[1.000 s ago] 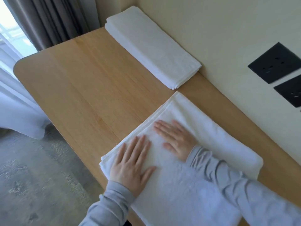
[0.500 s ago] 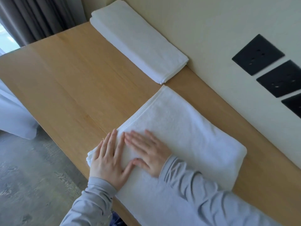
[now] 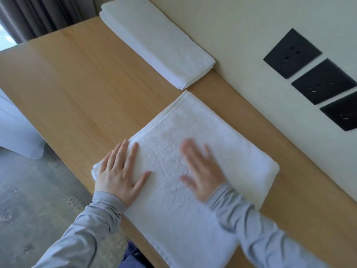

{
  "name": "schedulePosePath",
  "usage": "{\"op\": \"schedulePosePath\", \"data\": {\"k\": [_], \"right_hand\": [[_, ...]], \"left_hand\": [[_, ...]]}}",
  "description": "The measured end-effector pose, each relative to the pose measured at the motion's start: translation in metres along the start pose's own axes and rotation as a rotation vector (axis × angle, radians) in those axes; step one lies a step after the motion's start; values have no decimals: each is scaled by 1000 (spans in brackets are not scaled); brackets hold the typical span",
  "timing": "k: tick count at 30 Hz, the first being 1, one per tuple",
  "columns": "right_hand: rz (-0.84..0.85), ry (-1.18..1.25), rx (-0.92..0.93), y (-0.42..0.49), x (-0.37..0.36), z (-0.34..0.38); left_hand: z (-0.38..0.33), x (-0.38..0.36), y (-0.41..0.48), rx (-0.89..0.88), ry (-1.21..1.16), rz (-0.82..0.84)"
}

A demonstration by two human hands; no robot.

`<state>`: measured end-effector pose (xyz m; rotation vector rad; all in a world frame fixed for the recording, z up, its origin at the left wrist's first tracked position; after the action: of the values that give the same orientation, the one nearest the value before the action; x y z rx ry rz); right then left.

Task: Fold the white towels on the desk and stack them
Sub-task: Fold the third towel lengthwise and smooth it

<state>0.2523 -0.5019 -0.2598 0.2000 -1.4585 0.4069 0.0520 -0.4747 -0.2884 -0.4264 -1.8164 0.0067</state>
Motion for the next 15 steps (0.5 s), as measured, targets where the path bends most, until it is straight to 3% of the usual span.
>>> {"op": "schedulePosePath", "data": {"k": [2, 3, 8, 11, 13, 15], "right_hand": [[117, -81, 185, -22, -27, 36], [148, -108, 179, -28, -31, 20], [269, -164, -373, -71, -16, -150], [338, -159, -539, -85, -10, -187], [253, -172, -584, -78, 4, -172], [51, -88, -480, -66, 21, -125]], "left_hand": [[0, 0, -1, -5, 6, -2], [0, 0, -1, -7, 11, 1], [-1, -2, -2, 6, 23, -11], [-3, 0, -2, 10, 73, 0], [-7, 3, -5, 52, 96, 20], [-30, 7, -16, 110, 48, -28]]}}
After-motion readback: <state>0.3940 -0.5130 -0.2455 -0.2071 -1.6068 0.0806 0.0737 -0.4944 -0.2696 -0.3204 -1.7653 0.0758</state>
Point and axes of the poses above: each hand's wrist, its own y-axis towards the middle knuckle, its own x-axis out of the back of the hand, z = x × y, the point moved 7 cm from there along y, towards the middle knuckle, and after that the axes turned 7 degrees about z, right-handed, at the moved point
